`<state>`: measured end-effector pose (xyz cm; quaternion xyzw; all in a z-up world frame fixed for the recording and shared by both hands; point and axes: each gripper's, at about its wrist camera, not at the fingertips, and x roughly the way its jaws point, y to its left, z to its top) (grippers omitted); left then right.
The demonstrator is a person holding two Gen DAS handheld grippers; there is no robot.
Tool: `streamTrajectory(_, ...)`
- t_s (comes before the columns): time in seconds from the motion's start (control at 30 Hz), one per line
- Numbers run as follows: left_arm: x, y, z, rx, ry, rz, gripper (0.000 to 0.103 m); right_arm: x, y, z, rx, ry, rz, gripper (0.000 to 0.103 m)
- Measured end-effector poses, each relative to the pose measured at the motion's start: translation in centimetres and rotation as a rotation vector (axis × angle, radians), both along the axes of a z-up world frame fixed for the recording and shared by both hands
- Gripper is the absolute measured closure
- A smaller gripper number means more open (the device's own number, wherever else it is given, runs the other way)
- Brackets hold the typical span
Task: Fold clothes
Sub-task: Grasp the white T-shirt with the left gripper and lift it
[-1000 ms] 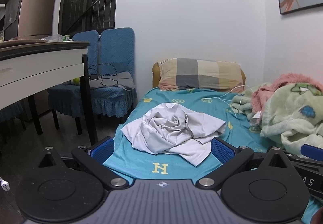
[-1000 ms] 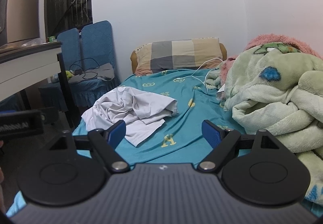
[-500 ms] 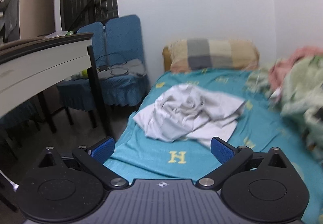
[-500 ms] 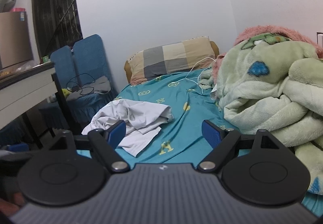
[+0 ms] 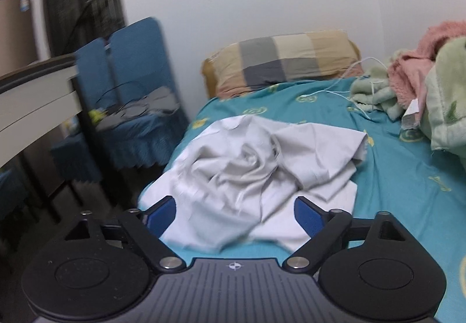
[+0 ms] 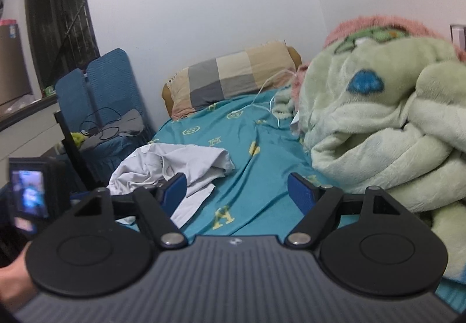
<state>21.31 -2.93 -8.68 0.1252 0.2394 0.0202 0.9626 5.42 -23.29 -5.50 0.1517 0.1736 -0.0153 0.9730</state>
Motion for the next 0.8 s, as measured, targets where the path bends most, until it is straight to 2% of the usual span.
streamTrajectory(0.13,4.8,-0.8,-1.8,0.039,-0.006,-0.039,0.031,1.8,0.2,-1.2,0.006,0.033,0.01,0.029)
streamTrajectory(0.23,8.5,-1.4,-3.1,0.069,-0.01,-0.068,0.048,3.1,0.4,-2.2,0.007,0.063,0.021,0.03)
streamTrajectory(0.27,9.7,-1.6,-3.6,0.078,-0.011,-0.078,0.062,3.4,0.4,-2.6,0.004,0.071,0.024,0.03)
streamTrajectory(0.3,10.9,-1.8,-4.0,0.088,-0.012,-0.088,0.085,3.8,0.4,-3.0,0.001,0.08,0.026,0.03)
streamTrajectory(0.37,10.1,-1.4,-3.2,0.054,-0.057,-0.11,0.096,4.4,0.5,-3.6,-0.002,0.095,0.031,0.03)
streamTrajectory(0.4,9.4,-1.1,-2.6,0.03,-0.084,-0.121,0.1,4.5,0.6,-3.8,0.005,0.098,0.031,0.03)
streamTrajectory(0.5,6.8,-0.2,-0.4,-0.033,-0.161,-0.16,0.101,4.5,0.6,-3.8,0.024,0.072,0.034,0.03)
streamTrajectory(0.63,0.3,1.1,4.2,-0.068,-0.225,-0.227,0.101,3.8,0.8,-3.2,0.021,0.032,0.041,0.03)
streamTrajectory(0.8,-8.6,2.4,9.7,-0.115,-0.256,-0.275,0.101,1.9,1.2,-1.6,0.003,-0.049,0.069,0.03)
